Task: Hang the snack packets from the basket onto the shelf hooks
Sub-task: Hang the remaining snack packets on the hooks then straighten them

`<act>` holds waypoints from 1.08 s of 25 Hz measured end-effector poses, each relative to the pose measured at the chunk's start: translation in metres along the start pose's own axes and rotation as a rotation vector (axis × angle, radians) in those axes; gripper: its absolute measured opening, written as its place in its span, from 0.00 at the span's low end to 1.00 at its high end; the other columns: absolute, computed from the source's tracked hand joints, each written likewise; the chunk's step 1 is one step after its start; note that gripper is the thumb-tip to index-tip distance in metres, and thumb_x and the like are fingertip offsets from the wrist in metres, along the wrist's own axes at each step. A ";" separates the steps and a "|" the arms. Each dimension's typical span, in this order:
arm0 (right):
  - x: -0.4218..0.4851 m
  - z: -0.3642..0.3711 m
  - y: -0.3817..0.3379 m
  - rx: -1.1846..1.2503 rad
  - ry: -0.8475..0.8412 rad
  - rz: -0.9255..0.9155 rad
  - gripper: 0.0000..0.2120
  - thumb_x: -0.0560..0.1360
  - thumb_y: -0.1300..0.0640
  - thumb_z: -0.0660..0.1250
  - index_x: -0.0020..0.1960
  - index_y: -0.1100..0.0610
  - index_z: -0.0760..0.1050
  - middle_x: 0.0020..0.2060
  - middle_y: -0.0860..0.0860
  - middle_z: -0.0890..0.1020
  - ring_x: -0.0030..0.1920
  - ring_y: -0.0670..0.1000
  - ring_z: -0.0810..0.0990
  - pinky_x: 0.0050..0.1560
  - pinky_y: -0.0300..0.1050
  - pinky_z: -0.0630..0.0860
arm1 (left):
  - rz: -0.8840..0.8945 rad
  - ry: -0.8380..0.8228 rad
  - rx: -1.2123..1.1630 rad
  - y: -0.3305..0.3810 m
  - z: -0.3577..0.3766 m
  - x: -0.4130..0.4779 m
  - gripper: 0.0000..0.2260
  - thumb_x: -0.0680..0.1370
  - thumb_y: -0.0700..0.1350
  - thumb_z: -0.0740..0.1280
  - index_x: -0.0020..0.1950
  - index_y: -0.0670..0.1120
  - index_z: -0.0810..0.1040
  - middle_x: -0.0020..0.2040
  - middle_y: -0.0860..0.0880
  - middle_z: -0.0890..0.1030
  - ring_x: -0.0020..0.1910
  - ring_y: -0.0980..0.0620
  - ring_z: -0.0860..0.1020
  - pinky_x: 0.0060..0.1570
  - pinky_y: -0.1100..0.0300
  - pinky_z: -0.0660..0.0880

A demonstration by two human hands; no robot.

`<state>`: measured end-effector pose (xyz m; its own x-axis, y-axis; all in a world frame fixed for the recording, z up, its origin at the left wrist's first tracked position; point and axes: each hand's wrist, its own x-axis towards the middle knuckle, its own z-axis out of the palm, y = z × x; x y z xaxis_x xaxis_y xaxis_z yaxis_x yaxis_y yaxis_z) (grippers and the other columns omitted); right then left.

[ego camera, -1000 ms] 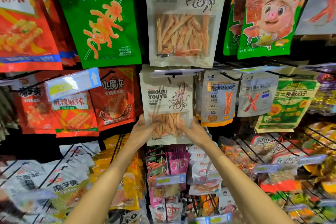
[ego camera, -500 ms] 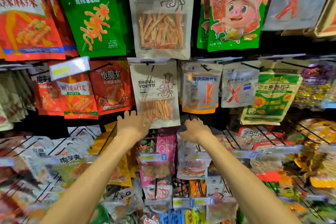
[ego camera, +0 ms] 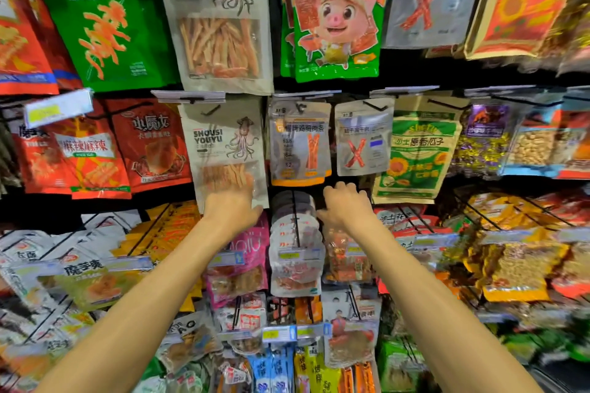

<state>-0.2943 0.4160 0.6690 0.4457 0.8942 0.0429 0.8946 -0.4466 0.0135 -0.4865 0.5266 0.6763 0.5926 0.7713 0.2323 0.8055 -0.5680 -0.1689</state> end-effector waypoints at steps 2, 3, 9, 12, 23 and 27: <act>0.009 -0.011 0.009 -0.027 0.027 0.007 0.25 0.80 0.44 0.60 0.70 0.59 0.67 0.68 0.60 0.69 0.69 0.63 0.65 0.65 0.60 0.66 | -0.013 -0.019 -0.028 0.003 -0.003 0.015 0.25 0.79 0.60 0.58 0.70 0.46 0.68 0.66 0.41 0.74 0.64 0.40 0.72 0.56 0.48 0.74; 0.014 -0.016 0.012 -0.021 0.037 0.005 0.26 0.80 0.44 0.60 0.71 0.59 0.66 0.69 0.60 0.69 0.70 0.62 0.65 0.65 0.59 0.66 | -0.025 -0.011 -0.047 0.004 -0.005 0.024 0.24 0.79 0.60 0.58 0.69 0.46 0.68 0.66 0.41 0.74 0.64 0.40 0.72 0.56 0.47 0.73; 0.049 -0.034 0.026 0.116 0.137 0.028 0.26 0.80 0.45 0.60 0.71 0.59 0.63 0.67 0.59 0.72 0.67 0.62 0.70 0.61 0.56 0.71 | -0.101 0.039 -0.484 0.011 -0.018 0.077 0.29 0.80 0.58 0.60 0.76 0.43 0.61 0.68 0.41 0.73 0.67 0.40 0.71 0.57 0.46 0.75; 0.065 -0.039 0.032 0.262 0.198 0.002 0.26 0.80 0.46 0.61 0.71 0.60 0.62 0.64 0.59 0.73 0.61 0.61 0.76 0.55 0.55 0.76 | -0.042 0.131 -0.651 0.015 -0.014 0.092 0.24 0.80 0.54 0.63 0.71 0.43 0.65 0.59 0.41 0.78 0.58 0.41 0.76 0.51 0.49 0.76; 0.147 -0.041 0.032 0.817 0.227 -0.024 0.29 0.75 0.37 0.63 0.63 0.61 0.70 0.55 0.55 0.78 0.55 0.56 0.78 0.52 0.50 0.76 | -0.258 0.301 -1.118 0.041 -0.020 0.161 0.22 0.81 0.60 0.57 0.44 0.40 0.71 0.41 0.42 0.76 0.41 0.45 0.75 0.40 0.53 0.68; 0.164 -0.049 0.027 0.813 0.296 -0.094 0.23 0.80 0.47 0.61 0.30 0.55 0.64 0.25 0.50 0.68 0.26 0.48 0.67 0.27 0.42 0.61 | -0.296 0.232 -1.409 0.043 -0.021 0.181 0.20 0.80 0.61 0.57 0.40 0.46 0.71 0.34 0.45 0.71 0.35 0.49 0.72 0.37 0.56 0.63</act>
<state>-0.1987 0.5487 0.7253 0.4437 0.8304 0.3370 0.7222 -0.1087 -0.6831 -0.3445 0.6358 0.7307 0.2851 0.9225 0.2602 0.1460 -0.3101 0.9394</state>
